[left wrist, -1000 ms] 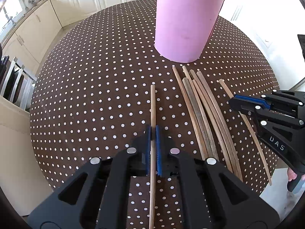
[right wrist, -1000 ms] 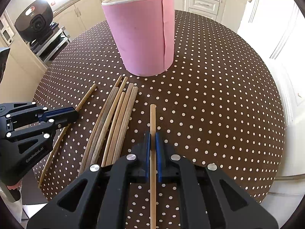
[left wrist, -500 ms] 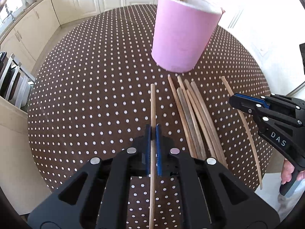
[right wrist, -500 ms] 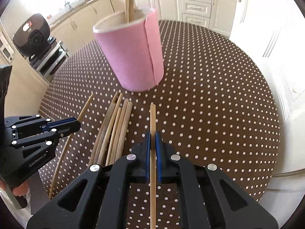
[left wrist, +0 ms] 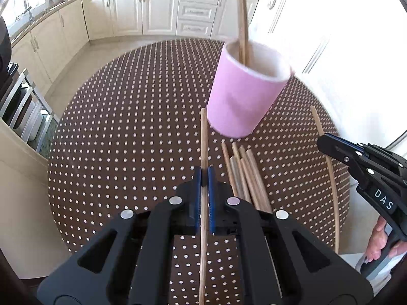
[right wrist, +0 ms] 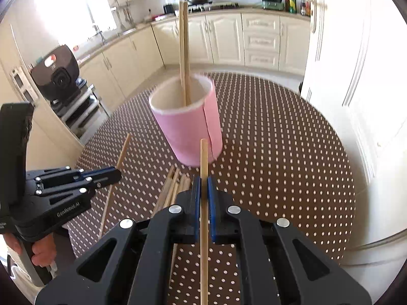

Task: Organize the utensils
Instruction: 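Lift both held chopsticks upright above the pink cup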

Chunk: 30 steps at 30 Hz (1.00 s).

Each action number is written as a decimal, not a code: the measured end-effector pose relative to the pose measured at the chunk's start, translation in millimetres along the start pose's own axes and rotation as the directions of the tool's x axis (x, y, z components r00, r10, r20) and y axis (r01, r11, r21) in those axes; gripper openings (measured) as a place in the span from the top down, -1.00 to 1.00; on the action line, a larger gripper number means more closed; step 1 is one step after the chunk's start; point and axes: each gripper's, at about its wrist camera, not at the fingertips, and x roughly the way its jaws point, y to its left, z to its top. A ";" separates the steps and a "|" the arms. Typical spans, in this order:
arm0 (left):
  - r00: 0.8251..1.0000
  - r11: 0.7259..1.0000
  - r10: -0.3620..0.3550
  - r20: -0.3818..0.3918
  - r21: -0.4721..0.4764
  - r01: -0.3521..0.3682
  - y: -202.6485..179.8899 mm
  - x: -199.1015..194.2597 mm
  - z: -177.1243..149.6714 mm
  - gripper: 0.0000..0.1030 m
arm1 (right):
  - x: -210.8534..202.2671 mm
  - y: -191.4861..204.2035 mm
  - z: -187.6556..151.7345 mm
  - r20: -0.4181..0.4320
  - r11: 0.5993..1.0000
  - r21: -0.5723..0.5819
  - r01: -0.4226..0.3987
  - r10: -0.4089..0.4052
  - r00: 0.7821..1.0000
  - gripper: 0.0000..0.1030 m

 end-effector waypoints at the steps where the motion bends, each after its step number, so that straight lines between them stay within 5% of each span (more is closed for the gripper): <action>1: 1.000 1.000 -0.006 0.013 0.000 0.006 0.1 -4.9 1.5 0.89 | -3.6 0.7 1.8 0.020 1.000 -0.001 0.004 -0.004 1.000 0.91; 18: 0.982 1.000 -0.010 0.188 0.029 0.004 -21.7 -57.7 -0.5 0.89 | -37.2 10.3 10.1 0.251 0.999 0.005 0.033 -0.033 0.967 0.91; 30: 0.971 1.000 -0.004 0.239 0.020 0.000 -28.9 -75.1 10.0 0.89 | -54.4 23.2 12.0 0.384 0.998 -0.013 0.055 -0.046 0.922 0.91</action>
